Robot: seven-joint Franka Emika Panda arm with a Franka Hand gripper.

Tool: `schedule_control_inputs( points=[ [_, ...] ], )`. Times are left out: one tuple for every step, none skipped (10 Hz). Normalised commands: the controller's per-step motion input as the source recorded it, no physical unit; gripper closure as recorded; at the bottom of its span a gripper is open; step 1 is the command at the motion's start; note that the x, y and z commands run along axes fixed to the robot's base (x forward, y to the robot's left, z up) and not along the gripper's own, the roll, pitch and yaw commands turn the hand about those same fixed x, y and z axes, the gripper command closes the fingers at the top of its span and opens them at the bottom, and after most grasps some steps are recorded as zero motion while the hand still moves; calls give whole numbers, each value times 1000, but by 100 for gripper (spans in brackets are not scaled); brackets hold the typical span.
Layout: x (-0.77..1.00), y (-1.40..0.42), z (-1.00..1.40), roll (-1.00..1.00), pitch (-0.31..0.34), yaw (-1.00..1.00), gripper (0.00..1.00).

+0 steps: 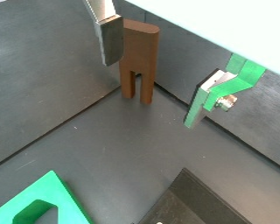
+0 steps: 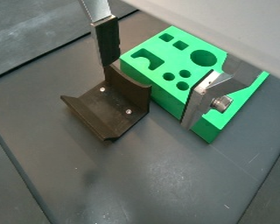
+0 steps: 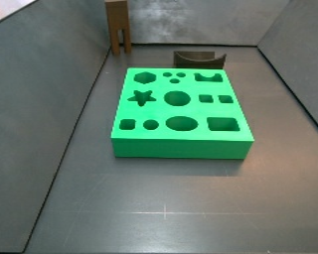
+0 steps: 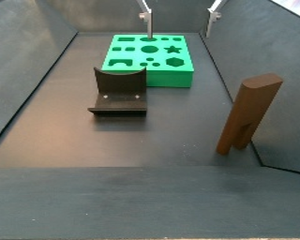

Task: Pick up the square-circle object. Move up. Move to above the board. Insert the square-circle object.
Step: Pick up the square-circle object.

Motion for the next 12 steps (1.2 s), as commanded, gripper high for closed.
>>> schedule_control_inputs(
  points=[
    [0, 9, 0, 0, 0, 9, 0],
    [-194, 54, 0, 0, 0, 286, 0],
    [-760, 46, 11, 0, -107, 366, 0],
    [-823, -37, 77, 64, -147, 317, 0],
    [-780, -109, 60, 174, -174, 309, 0],
    [-557, -3, 0, 247, -141, 529, 0],
    [-417, 0, 0, 249, -157, 603, 0],
    [-123, 14, 0, 171, -141, 829, 0],
    [-91, 220, 0, 13, -111, 683, 0],
    [-103, 409, -29, 0, -81, 529, 0],
    [0, 554, 0, 0, 0, 340, 0],
    [-123, 580, -31, 0, 0, 177, 0]
  ],
)
